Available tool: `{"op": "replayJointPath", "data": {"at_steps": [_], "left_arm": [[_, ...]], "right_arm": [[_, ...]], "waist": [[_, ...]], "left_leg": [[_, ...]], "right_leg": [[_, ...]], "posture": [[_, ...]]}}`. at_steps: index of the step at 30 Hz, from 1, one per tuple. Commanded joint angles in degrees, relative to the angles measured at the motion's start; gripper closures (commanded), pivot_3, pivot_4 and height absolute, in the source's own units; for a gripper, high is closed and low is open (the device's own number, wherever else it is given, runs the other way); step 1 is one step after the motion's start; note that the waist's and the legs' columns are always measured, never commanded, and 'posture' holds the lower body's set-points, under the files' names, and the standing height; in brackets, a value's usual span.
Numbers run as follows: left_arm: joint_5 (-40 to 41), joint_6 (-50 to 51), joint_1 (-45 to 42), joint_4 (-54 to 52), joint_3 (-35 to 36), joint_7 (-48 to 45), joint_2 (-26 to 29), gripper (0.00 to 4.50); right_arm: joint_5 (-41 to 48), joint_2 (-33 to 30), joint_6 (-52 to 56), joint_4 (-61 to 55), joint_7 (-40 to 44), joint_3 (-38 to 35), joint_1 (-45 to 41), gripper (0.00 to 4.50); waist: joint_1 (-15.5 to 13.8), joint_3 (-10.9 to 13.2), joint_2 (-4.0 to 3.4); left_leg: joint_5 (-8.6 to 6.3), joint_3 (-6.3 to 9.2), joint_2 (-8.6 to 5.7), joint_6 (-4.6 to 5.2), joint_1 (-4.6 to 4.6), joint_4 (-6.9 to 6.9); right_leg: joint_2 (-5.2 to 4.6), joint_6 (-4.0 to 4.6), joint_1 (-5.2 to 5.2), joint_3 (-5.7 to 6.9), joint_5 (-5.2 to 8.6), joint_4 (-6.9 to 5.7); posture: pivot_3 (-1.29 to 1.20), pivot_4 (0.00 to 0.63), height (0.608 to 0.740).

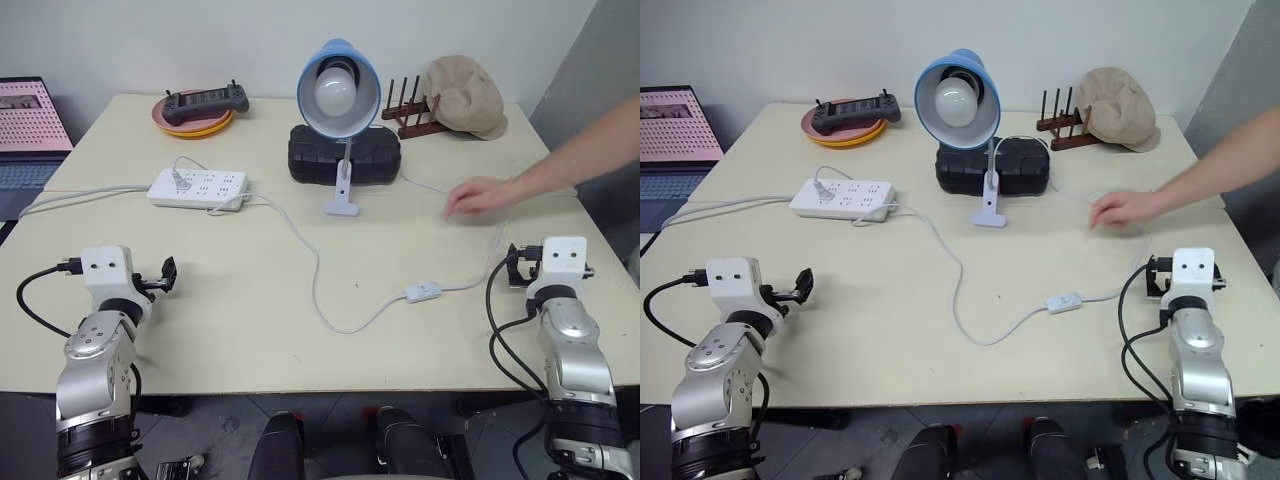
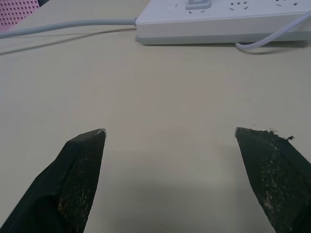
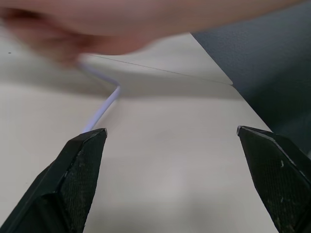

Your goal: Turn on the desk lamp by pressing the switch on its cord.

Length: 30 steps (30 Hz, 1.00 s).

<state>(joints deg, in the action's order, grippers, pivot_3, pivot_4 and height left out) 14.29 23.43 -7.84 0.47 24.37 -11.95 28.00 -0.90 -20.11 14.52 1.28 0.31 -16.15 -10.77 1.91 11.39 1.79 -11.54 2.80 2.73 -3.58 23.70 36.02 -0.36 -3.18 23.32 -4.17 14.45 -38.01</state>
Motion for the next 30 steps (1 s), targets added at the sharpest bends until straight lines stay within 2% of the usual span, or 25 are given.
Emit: {"op": "replayJointPath", "data": {"at_steps": [1,4,7,10,14,16,19,23,30], "left_arm": [[0.24,-0.62,-0.86,-1.16,0.89,-0.76,1.58,0.08],[0.36,-0.47,-1.89,-0.54,0.68,-0.98,2.09,0.08],[1.76,1.50,-2.17,-1.49,-0.20,-4.46,3.62,0.08],[5.95,5.68,-1.91,-5.83,-2.23,-13.03,7.56,0.08],[11.20,10.26,-0.99,-14.05,-8.53,-27.96,15.85,0.08],[11.62,10.74,-1.29,-15.39,-11.36,-31.72,18.20,0.08],[16.54,14.25,-4.45,-19.47,-16.49,-43.43,24.26,0.08],[17.91,15.12,-8.33,-22.74,-22.31,-50.72,27.45,0.08],[14.86,11.13,-13.78,-25.76,-32.40,-56.33,25.28,0.08]], "right_arm": [[0.11,-0.51,-1.58,-1.80,-0.66,-1.06,-0.39,0.00],[0.82,-1.47,-2.37,-1.41,0.62,-1.52,-0.68,0.00],[3.61,-4.27,-0.61,-1.93,6.20,-1.81,-1.34,0.00],[9.38,-11.67,1.91,-3.54,21.10,0.49,-2.68,0.00],[16.53,-23.65,6.53,-3.22,43.43,5.34,-5.21,0.00],[16.64,-27.63,6.12,-1.47,49.88,7.92,-5.64,0.00],[19.90,-32.79,8.51,-1.70,62.88,12.70,-9.17,0.00],[19.42,-33.67,7.14,0.70,71.46,18.08,-13.66,0.00],[14.20,-26.64,1.47,10.22,74.95,25.92,-21.88,0.00]], "waist": [[0.01,0.00,0.00],[0.01,0.00,0.00],[0.02,0.00,0.00],[0.13,0.02,-0.03],[0.24,0.04,-0.04],[0.24,0.02,-0.05],[0.26,0.03,-0.04],[0.47,0.14,-0.11],[1.05,0.14,-0.11]], "left_leg": [[0.00,0.00,0.00,0.00,0.00,0.00],[0.00,-0.01,0.00,0.00,0.00,0.00],[0.00,0.00,0.00,0.00,0.00,0.00],[0.00,-0.02,0.00,0.00,0.02,0.00],[0.00,-0.01,0.01,0.00,0.02,-0.01],[0.00,-0.02,0.01,0.00,0.00,-0.02],[-0.01,-0.01,0.03,0.01,-0.02,-0.06],[-0.01,-0.04,0.03,0.01,0.07,0.00],[-0.01,-0.04,0.03,0.01,0.10,0.00]], "right_leg": [[0.00,0.00,0.00,0.00,0.00,0.00],[0.00,0.12,0.00,-0.01,0.07,0.01],[0.00,0.11,0.00,0.00,0.07,0.00],[0.00,0.11,0.00,-0.01,0.07,0.01],[0.00,0.19,0.01,0.00,0.12,0.03],[0.00,0.30,-0.01,0.00,0.18,0.04],[0.02,0.38,0.01,0.02,0.24,0.06],[0.02,0.39,0.11,0.01,0.25,0.03],[0.03,0.31,0.13,0.01,0.22,0.00]], "posture": [[0.00,0.150,0.740],[0.00,0.150,0.740],[0.00,0.150,0.740],[0.00,0.150,0.740],[0.00,0.150,0.740],[0.00,0.150,0.740],[0.00,0.150,0.740],[0.00,0.150,0.740],[0.00,0.150,0.740]]}}
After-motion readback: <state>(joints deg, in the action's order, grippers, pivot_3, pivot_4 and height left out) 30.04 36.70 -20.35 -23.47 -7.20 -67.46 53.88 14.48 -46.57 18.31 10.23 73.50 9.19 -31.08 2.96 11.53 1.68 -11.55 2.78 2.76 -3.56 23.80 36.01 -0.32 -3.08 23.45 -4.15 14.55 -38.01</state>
